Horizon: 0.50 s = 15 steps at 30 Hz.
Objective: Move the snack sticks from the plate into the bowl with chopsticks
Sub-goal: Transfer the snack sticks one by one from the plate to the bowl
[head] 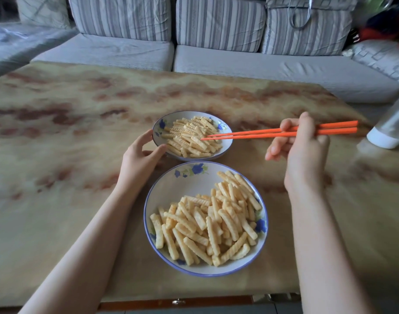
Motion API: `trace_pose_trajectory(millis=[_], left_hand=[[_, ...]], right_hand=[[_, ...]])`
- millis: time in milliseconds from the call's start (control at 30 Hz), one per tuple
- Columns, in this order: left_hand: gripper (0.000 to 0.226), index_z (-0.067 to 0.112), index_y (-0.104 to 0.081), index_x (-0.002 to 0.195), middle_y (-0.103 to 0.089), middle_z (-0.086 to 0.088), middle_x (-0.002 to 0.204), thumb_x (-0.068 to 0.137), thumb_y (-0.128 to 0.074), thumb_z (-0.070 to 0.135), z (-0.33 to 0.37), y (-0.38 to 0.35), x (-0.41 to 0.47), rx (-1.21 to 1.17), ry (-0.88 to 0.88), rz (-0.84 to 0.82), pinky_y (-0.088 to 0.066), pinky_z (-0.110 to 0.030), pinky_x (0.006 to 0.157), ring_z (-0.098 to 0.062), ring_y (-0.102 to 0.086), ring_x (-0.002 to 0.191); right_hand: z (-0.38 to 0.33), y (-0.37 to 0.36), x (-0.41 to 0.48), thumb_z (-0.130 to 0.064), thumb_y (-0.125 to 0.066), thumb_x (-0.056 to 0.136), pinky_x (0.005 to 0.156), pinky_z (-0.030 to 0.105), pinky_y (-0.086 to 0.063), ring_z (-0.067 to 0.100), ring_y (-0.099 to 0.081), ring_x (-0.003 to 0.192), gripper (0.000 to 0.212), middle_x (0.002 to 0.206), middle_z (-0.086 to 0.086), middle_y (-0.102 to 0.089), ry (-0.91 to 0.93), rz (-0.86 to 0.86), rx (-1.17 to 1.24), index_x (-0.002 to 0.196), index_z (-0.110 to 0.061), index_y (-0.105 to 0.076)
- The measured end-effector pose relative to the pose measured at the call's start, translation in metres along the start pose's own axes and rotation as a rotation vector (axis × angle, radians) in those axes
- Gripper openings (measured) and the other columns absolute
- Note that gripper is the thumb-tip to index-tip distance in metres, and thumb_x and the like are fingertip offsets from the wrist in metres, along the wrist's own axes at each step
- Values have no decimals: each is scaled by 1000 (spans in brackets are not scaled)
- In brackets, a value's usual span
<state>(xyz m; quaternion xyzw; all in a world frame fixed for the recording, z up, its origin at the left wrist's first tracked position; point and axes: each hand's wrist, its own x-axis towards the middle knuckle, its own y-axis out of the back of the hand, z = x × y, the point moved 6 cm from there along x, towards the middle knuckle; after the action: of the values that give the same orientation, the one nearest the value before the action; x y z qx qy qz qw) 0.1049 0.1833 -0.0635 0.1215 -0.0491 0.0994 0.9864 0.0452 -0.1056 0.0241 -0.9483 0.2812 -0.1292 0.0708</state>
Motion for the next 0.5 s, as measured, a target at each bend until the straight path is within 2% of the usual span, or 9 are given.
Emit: trace_pose_trajectory(millis=[200,333,433,500], left_hand=[[44,30,-59,132,-72,14,94,90,-68,24,0,-1,0,-11,12,3,-58,-32,79,-13,-72,72],[45,28,-57,134,-71,15,100,90,-67,22,-1,-1,1,-14,5,4,-58,-27,74,-10,-71,72],[45,29,-57,134,-70,19,96,90,-67,22,0,-1,0,-15,3,4,-57,-24,72,-9,-70,70],[45,29,-58,133,-72,14,95,90,-67,22,0,-1,0,-16,3,5,-57,-24,73,-9,-71,71]], right_hand=[[17,-14,3,-26,-31,104,38,24,-27,19,-49,29,47,33,1,-45,54,0,-24,64,-12,-50],[25,-18,5,-27,-31,105,36,23,-27,18,-50,30,47,35,2,-47,48,-55,-52,66,-11,-52],[15,-11,7,-27,-31,105,39,26,-27,18,-49,29,46,34,2,-45,73,-63,-39,66,-12,-52],[3,-5,8,-25,-31,104,39,24,-27,19,-47,29,45,34,2,-45,79,-87,-12,67,-11,-52]])
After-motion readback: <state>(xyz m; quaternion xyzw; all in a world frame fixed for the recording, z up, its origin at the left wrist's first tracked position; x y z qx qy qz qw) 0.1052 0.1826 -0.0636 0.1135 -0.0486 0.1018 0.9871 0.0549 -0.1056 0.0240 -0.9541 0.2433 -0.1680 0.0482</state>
